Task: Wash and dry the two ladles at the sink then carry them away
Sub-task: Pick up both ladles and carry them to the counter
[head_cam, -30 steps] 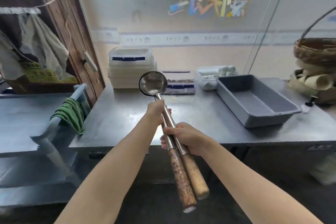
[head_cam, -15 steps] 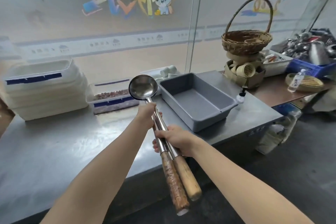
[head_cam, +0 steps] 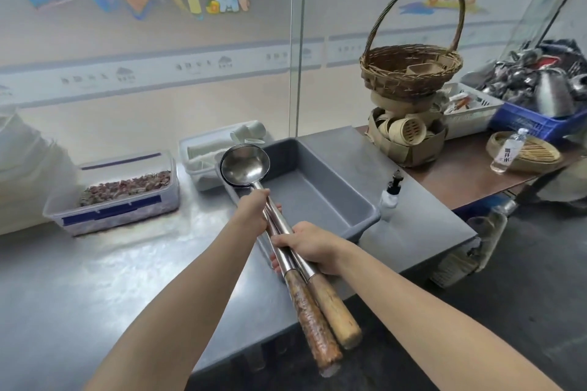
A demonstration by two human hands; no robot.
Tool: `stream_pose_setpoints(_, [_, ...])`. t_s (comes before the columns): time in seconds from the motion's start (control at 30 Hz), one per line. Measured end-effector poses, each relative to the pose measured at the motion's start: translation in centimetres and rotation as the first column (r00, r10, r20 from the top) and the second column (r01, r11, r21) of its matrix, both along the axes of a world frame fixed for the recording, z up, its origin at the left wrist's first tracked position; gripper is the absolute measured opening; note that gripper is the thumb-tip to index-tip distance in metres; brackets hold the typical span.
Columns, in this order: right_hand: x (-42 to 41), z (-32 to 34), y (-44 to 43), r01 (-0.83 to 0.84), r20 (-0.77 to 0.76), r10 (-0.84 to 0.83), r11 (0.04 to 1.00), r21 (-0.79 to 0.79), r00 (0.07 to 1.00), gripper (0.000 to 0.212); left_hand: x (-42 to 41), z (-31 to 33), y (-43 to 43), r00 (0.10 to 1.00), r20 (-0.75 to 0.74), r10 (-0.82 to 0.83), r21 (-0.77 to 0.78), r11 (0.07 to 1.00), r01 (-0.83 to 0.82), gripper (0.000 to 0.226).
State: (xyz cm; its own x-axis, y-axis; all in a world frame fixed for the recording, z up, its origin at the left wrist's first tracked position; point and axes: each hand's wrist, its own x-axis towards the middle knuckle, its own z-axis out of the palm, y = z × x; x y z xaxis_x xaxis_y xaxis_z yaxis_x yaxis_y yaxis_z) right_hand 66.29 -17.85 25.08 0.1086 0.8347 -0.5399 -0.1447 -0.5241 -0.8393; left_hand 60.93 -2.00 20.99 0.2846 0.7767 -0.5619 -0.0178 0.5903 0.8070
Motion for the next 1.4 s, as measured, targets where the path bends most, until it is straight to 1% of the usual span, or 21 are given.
stream_pose_setpoints(0.07, [2.5, -0.9, 1.2, -0.006, -0.016, 0.005, 1.0, -0.013, 1.0, 0.038, 2.4, -1.0, 1.2, 1.0, -0.03, 0.004, -0.024, 1.0, -0.004, 0.041])
stream_pose_setpoints(0.23, [7.4, -3.4, 4.6, -0.019, -0.043, 0.017, 0.999, -0.039, 0.999, 0.023, 7.1, -3.6, 4.6, 0.998, -0.065, 0.016, -0.047, 0.999, -0.019, 0.039])
stream_pose_setpoints(0.33, [9.7, -4.9, 6.7, -0.006, -0.041, 0.003, 0.998, -0.067, 0.999, 0.022, 9.5, -5.7, 6.6, 0.996, -0.087, 0.012, -0.078, 0.997, -0.019, 0.039])
stream_pose_setpoints(0.5, [13.8, -7.3, 10.7, -0.012, -0.068, 0.005, 0.994, -0.104, 0.998, 0.014, 13.5, -8.7, 10.4, 0.994, -0.106, -0.007, -0.123, 0.992, -0.006, 0.04])
stream_pose_setpoints(0.63, [16.2, -9.8, 13.8, -0.026, -0.085, 0.014, 0.989, -0.145, 0.996, 0.013, 15.2, -10.4, 12.8, 0.993, -0.118, -0.007, -0.171, 0.985, -0.013, 0.038])
stream_pose_setpoints(0.77, [17.8, -12.4, 16.4, -0.05, -0.084, 0.036, 0.985, -0.166, 0.996, 0.018, 16.6, -12.4, 15.2, 0.991, -0.134, -0.002, -0.197, 0.98, -0.025, 0.035])
stream_pose_setpoints(0.87, [18.3, -13.7, 17.3, -0.064, -0.084, 0.049, 0.98, -0.19, 0.995, 0.019, 17.1, -13.7, 16.1, 0.988, -0.151, -0.002, -0.217, 0.976, -0.031, 0.033])
stream_pose_setpoints(1.03, [19.9, -15.3, 18.0, -0.114, -0.075, 0.099, 0.967, -0.227, 0.992, 0.017, 18.3, -16.2, 16.6, 0.982, -0.18, -0.05, -0.268, 0.963, 0.0, 0.028])
stream_pose_setpoints(1.13, [20.5, -16.2, 18.2, -0.122, -0.071, 0.107, 0.961, -0.249, 0.992, 0.016, 19.0, -17.3, 16.5, 0.981, -0.189, -0.041, -0.286, 0.958, -0.015, 0.023])
stream_pose_setpoints(1.3, [20.7, -17.9, 17.6, -0.142, -0.035, 0.138, 0.944, -0.298, 0.99, 0.015, 18.9, -18.9, 16.2, 0.975, -0.209, -0.078, -0.31, 0.951, 0.01, 0.021])
stream_pose_setpoints(1.4, [20.4, -18.6, 17.6, -0.139, 0.034, 0.158, 0.937, -0.322, 0.987, 0.021, 18.7, -19.3, 16.3, 0.973, -0.218, -0.071, -0.295, 0.955, 0.004, 0.019])
